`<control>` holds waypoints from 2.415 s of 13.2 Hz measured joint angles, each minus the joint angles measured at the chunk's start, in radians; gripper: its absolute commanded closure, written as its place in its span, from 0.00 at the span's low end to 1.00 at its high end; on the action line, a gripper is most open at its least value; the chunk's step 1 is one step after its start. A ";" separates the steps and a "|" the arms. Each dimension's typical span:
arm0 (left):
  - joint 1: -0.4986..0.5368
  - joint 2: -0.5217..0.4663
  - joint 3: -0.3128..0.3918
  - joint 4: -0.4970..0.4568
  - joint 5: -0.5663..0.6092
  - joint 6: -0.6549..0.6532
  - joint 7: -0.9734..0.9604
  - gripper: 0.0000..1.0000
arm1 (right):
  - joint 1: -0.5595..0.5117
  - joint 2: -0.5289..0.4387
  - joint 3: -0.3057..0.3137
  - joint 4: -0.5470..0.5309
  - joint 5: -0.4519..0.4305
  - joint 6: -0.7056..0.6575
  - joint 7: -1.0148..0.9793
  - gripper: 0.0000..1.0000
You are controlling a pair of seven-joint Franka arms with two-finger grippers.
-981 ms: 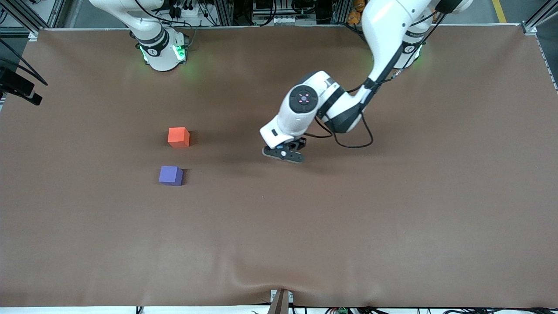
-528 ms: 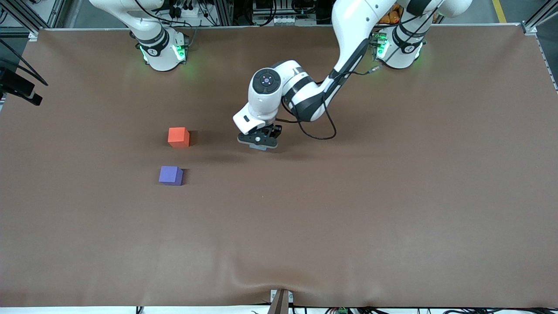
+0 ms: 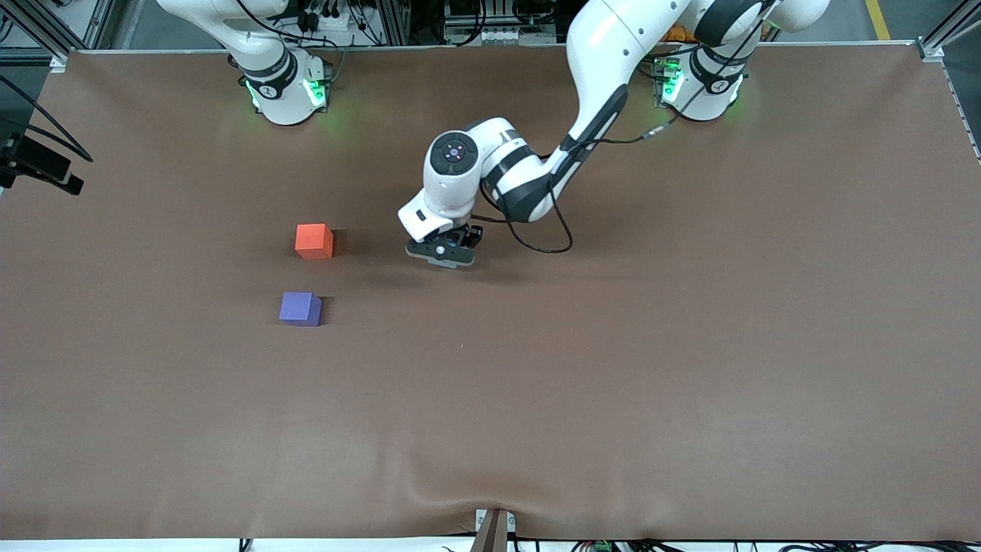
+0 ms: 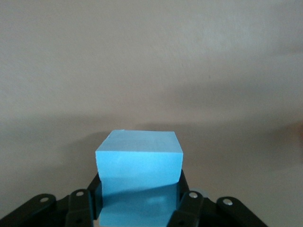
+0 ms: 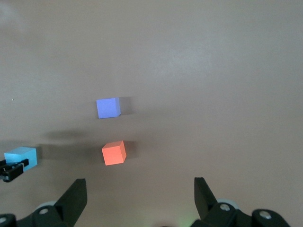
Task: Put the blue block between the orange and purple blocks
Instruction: 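Carry the cyan block with the left gripper toward the table's middle, then set down the cyan block and open the left gripper while the right gripper approaches, then move the right gripper over the cyan block while the left gripper withdraws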
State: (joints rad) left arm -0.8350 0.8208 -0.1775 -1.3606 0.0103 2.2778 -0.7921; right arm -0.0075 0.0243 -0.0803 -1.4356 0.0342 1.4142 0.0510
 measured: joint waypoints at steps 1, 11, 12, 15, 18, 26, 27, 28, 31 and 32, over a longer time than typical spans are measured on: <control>-0.016 0.010 0.000 0.000 0.000 0.000 -0.006 1.00 | 0.000 0.014 0.000 -0.001 0.000 0.000 0.000 0.00; -0.036 0.053 0.010 0.027 0.005 0.005 -0.046 0.00 | 0.104 0.149 0.023 -0.002 0.043 0.010 0.002 0.00; -0.033 0.036 0.012 0.041 0.005 0.003 -0.053 0.00 | 0.121 0.158 0.024 -0.002 0.078 0.011 0.004 0.00; 0.005 -0.087 0.045 0.063 0.007 -0.078 -0.057 0.00 | 0.169 0.196 0.024 -0.003 0.149 0.035 0.070 0.00; 0.128 -0.243 0.056 0.065 0.013 -0.233 -0.054 0.00 | 0.283 0.245 0.027 -0.005 0.150 0.117 0.224 0.00; 0.549 -0.472 0.059 0.058 0.017 -0.465 0.080 0.00 | 0.505 0.330 0.027 -0.149 0.138 0.409 0.475 0.00; 0.605 -0.496 0.058 0.057 0.017 -0.510 0.148 0.00 | 0.532 0.347 0.027 -0.172 0.126 0.444 0.499 0.00; 0.658 -0.515 0.058 0.056 0.017 -0.552 0.208 0.00 | 0.556 0.363 0.027 -0.199 0.115 0.492 0.518 0.00; 0.793 -0.554 0.057 0.049 0.017 -0.616 0.376 0.00 | 0.612 0.418 0.027 -0.285 0.107 0.628 0.547 0.00; 0.828 -0.563 0.057 0.048 0.017 -0.620 0.416 0.00 | 0.629 0.443 0.027 -0.301 0.106 0.645 0.575 0.00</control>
State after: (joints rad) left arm -0.0072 0.2575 -0.1204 -1.3123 0.0271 1.6579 -0.3761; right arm 0.6218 0.4676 -0.0532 -1.7362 0.1398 2.0595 0.6257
